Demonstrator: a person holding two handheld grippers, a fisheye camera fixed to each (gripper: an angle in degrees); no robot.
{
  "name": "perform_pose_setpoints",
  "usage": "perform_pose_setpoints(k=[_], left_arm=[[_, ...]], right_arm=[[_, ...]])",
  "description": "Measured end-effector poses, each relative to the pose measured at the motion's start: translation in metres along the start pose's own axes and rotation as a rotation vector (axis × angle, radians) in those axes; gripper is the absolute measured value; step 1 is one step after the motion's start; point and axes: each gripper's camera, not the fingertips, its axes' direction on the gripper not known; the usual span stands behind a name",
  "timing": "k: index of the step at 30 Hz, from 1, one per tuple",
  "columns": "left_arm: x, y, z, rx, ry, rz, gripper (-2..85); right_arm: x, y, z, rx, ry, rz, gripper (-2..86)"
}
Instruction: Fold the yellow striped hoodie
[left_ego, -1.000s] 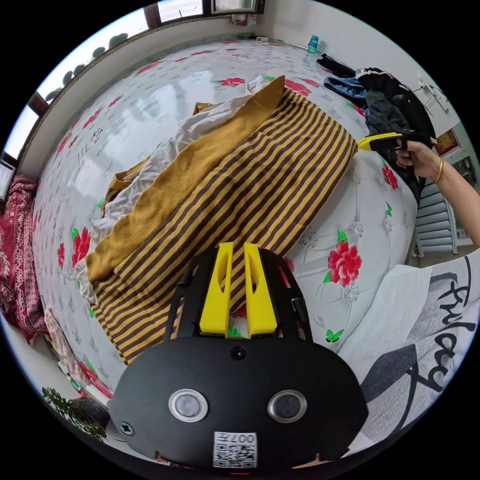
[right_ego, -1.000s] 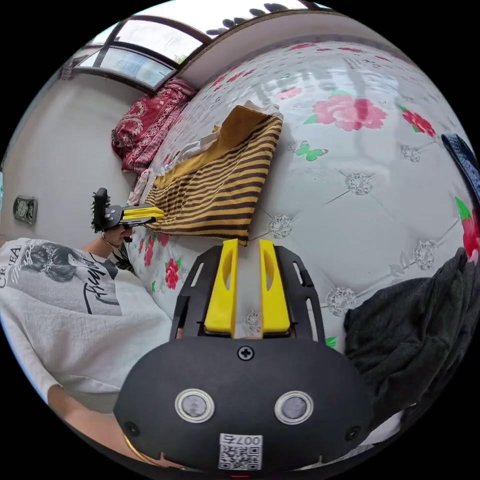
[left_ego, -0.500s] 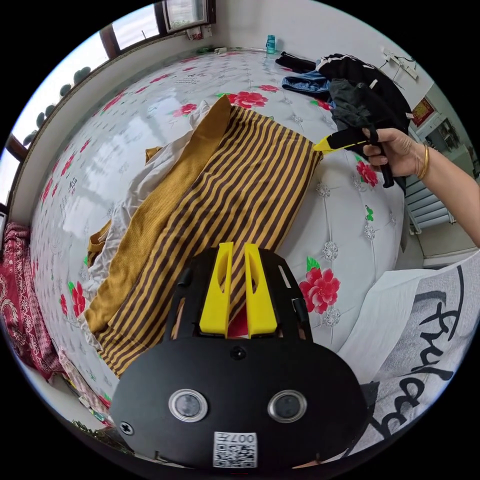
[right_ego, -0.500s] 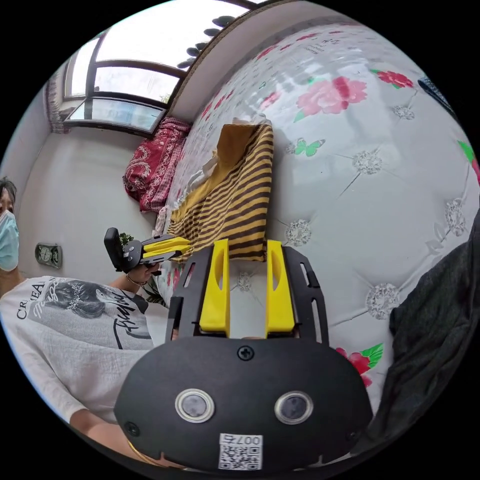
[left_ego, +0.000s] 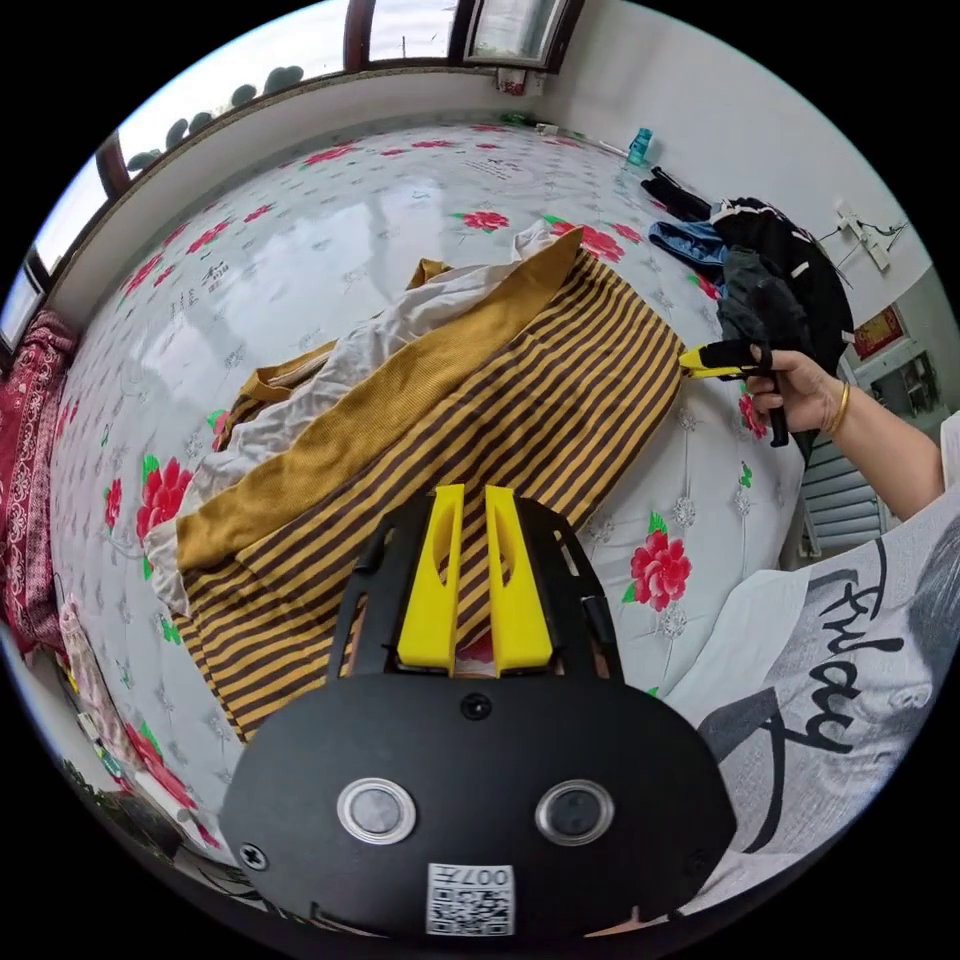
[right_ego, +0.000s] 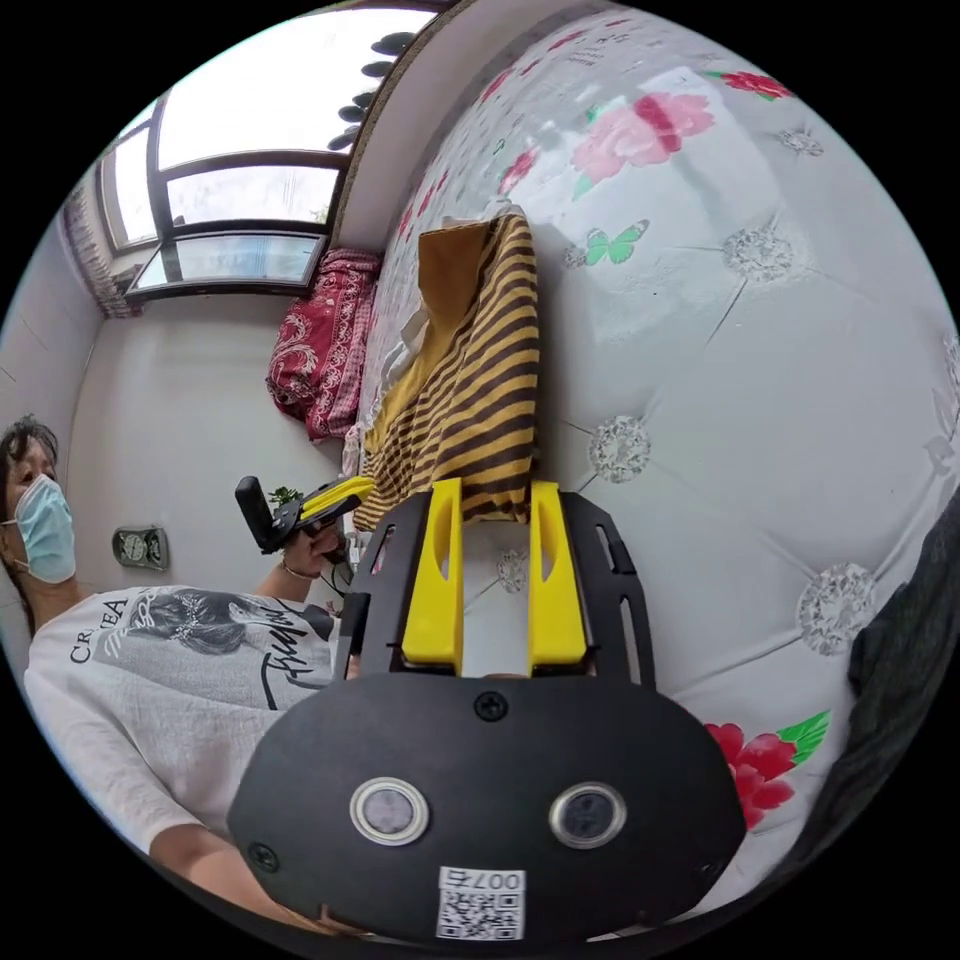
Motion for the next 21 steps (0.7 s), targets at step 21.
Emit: perform_pose_setpoints(k=[21], left_arm=[[0.036,-0.008,-0.002,-0.031,-0.032,0.099,-0.7]], right_arm=[[-0.281,-0.086,0.001,-0.175,0.327,-0.549,0.4]])
